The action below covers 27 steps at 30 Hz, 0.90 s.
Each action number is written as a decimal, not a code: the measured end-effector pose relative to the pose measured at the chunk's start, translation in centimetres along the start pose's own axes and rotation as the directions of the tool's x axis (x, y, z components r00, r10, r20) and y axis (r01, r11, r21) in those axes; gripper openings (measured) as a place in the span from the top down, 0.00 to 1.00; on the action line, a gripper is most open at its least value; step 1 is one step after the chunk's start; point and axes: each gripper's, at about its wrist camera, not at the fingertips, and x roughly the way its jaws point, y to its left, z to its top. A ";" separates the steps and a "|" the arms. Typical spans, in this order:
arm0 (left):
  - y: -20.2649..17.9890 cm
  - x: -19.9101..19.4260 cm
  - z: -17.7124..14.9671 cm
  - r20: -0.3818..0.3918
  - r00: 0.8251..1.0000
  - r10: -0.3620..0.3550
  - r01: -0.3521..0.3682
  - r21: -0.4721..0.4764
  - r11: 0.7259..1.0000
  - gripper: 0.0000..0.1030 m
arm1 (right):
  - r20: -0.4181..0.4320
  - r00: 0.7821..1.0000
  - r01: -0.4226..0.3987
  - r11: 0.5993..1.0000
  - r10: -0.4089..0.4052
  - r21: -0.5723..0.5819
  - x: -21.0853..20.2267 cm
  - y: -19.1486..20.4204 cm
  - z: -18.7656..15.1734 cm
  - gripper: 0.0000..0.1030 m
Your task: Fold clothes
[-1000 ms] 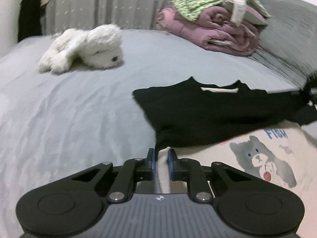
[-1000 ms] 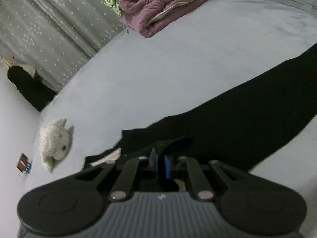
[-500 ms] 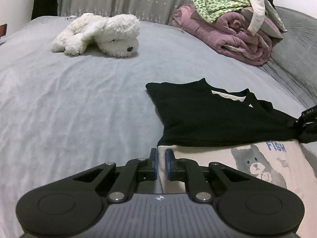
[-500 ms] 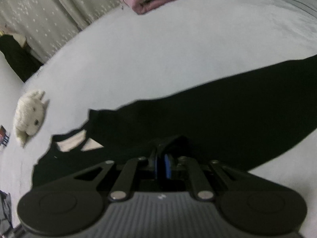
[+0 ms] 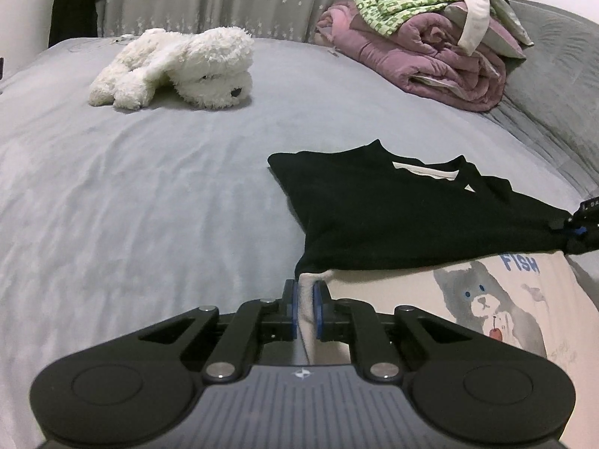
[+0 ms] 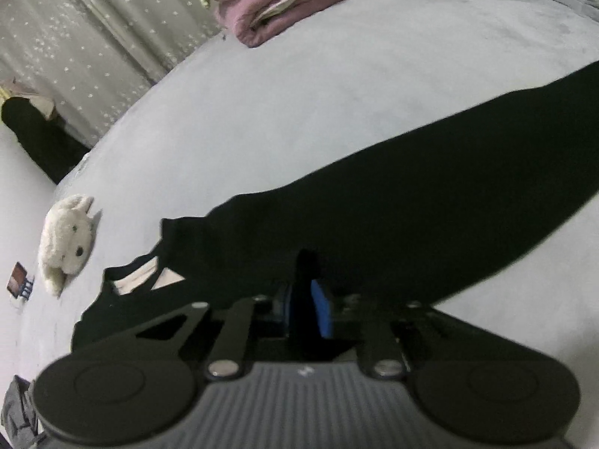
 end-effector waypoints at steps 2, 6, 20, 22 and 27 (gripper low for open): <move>0.1 0.0 0.0 -0.003 1.000 0.002 -0.002 0.002 1.000 0.89 | 0.010 1.000 -0.028 1.000 0.027 0.011 -0.5 0.2 -0.2 0.77; -0.1 0.1 -0.1 -0.001 1.000 0.011 -0.011 0.014 1.000 0.89 | -0.013 1.000 -0.015 0.999 0.015 -0.036 -0.5 0.9 -1.4 0.74; 0.0 -0.1 -0.1 -0.017 1.000 -0.003 0.004 0.049 0.999 0.89 | -0.017 0.985 0.165 0.972 -0.170 -0.168 0.1 2.5 -1.3 0.81; 0.0 -0.3 -0.1 -0.029 0.999 -0.020 0.022 0.065 0.998 0.89 | 0.052 0.971 0.241 0.948 -0.235 -0.207 -0.4 3.3 -1.9 0.66; 0.6 -1.2 0.5 -0.042 0.999 -0.033 0.035 0.061 0.997 0.89 | 0.188 0.970 0.220 0.883 -0.153 -0.414 -2.1 9.3 -4.8 0.59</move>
